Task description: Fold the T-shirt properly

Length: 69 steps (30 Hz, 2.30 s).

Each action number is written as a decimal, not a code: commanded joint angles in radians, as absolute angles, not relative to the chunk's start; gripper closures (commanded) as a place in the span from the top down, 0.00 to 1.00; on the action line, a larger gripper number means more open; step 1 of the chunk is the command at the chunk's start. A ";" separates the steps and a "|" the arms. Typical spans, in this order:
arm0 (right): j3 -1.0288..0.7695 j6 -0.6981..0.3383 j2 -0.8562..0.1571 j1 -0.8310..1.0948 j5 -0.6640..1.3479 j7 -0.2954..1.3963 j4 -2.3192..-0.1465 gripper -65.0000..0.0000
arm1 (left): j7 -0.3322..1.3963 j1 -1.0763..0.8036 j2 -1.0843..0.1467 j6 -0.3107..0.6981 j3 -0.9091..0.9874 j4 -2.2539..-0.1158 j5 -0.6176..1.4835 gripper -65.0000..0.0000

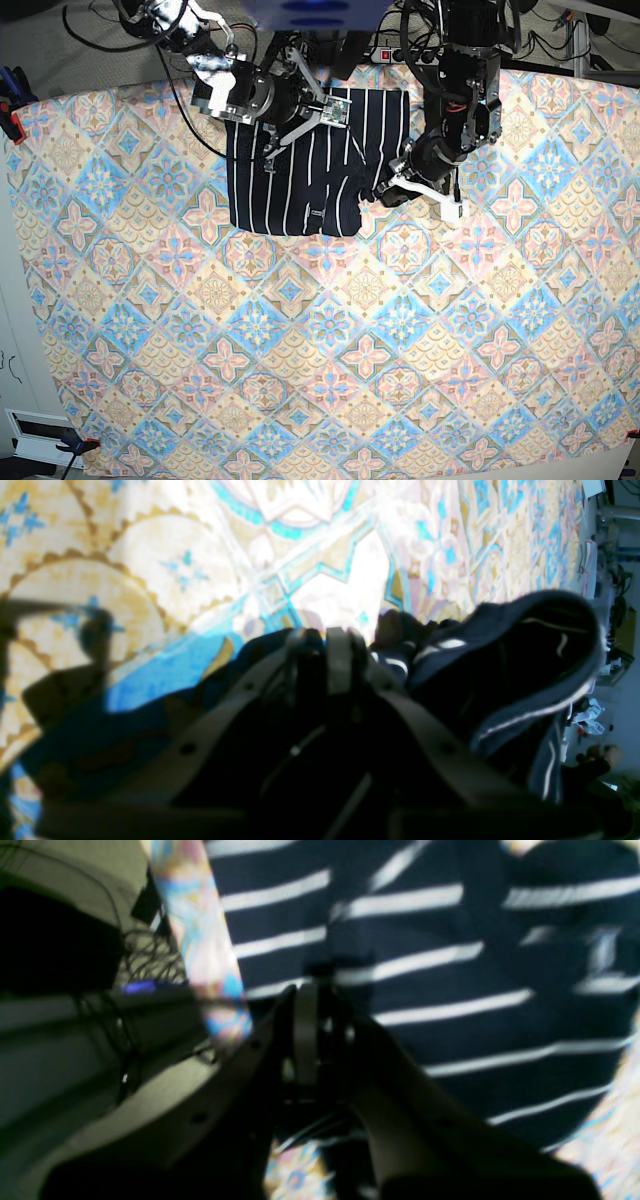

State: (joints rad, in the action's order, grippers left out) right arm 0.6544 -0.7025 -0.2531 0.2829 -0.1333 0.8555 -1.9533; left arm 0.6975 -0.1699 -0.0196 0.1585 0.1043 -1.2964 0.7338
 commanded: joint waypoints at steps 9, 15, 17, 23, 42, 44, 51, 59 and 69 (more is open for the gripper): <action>0.746 -0.698 -0.303 0.189 -0.128 0.843 -1.992 0.08 | 0.722 -0.182 -0.030 0.116 0.110 -1.293 0.682 0.11; 0.673 -0.698 -0.295 0.188 -0.127 0.845 -1.986 0.08 | 0.730 -0.206 -0.051 0.116 0.105 -1.299 0.696 0.12; 0.615 -0.698 -0.295 0.203 -0.127 0.845 -1.986 0.08 | 0.736 -0.226 -0.056 0.116 0.102 -1.308 0.708 0.12; 0.450 -0.698 -0.298 0.251 -0.127 0.842 -1.985 0.08 | 0.753 -0.335 -0.148 0.117 0.076 -1.434 0.716 0.12; 0.363 -0.698 -0.300 0.243 -0.125 0.842 -1.971 0.08 | 0.924 -0.501 -0.257 0.117 0.015 -1.748 0.719 0.35; 0.363 -0.698 -0.298 0.243 -0.125 0.842 -1.966 0.08 | 0.951 -0.509 -0.259 0.117 0.015 -1.765 0.719 0.35; 0.364 -0.698 -0.298 0.243 -0.125 0.842 -1.965 0.08 | 0.960 -0.438 -0.242 0.117 -0.088 -1.673 0.716 0.35; 0.364 -0.698 -0.298 0.245 -0.125 0.842 -1.965 0.08 | 0.891 -0.334 -0.176 0.116 -0.163 -1.465 0.708 0.28; 0.361 -0.698 -0.298 0.243 -0.125 0.842 -1.971 0.08 | 0.828 -0.170 -0.084 0.111 -0.163 -1.296 0.708 0.05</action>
State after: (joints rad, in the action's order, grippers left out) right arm 0.3672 -0.7033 -0.2966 0.2520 -0.1299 0.8562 -1.9495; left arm 0.7864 -0.1566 -0.0822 0.1555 -0.1570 -1.3064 0.7658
